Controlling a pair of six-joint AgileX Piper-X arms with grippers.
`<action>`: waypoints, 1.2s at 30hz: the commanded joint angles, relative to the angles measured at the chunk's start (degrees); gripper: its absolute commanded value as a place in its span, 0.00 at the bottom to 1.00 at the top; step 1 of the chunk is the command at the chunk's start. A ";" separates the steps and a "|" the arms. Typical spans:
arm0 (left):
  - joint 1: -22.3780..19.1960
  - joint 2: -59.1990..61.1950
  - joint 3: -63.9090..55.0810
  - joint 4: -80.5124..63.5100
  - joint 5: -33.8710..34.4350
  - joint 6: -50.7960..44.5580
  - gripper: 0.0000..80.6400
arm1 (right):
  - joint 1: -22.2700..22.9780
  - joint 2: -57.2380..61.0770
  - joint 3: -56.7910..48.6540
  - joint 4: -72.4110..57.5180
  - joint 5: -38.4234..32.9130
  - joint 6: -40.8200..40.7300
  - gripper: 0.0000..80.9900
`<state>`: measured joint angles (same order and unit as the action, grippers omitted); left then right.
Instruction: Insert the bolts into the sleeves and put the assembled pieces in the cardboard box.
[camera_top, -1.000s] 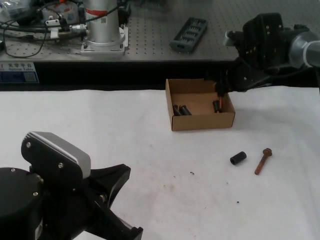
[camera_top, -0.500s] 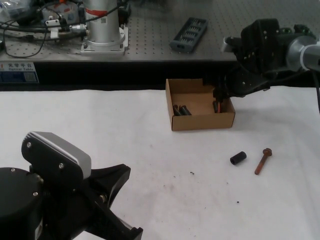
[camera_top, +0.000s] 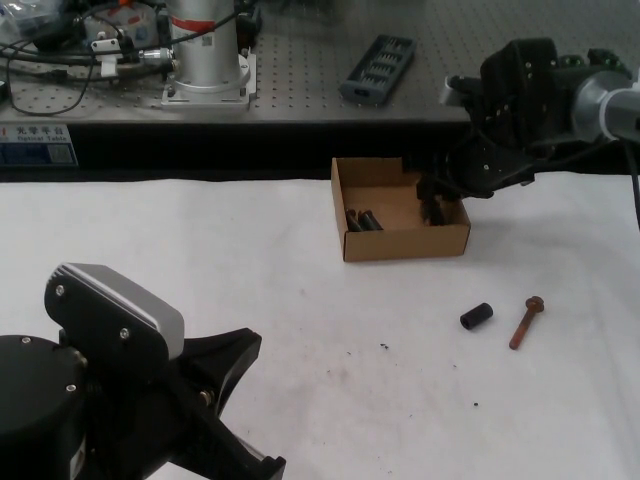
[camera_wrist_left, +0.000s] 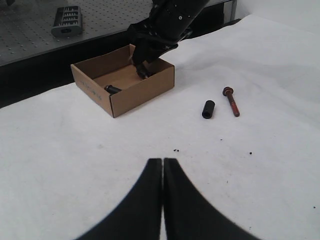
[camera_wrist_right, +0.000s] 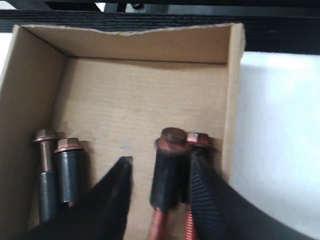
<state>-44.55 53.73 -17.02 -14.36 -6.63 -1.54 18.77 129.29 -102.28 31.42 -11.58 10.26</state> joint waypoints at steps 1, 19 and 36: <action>-0.13 -0.02 -0.13 -1.23 -0.69 0.37 0.01 | 0.10 -0.36 -0.88 -0.41 -1.01 0.04 0.38; -0.13 -0.02 -0.13 -1.23 -0.69 0.60 0.01 | 1.81 -6.96 -4.43 4.05 -6.53 0.20 0.35; -0.13 -0.02 -0.13 -1.23 -0.69 0.16 0.01 | 2.03 -18.58 -2.16 35.60 3.38 -7.58 0.35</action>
<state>-44.55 53.73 -17.02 -14.36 -6.63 -1.54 21.03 112.43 -104.30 64.79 -8.26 3.76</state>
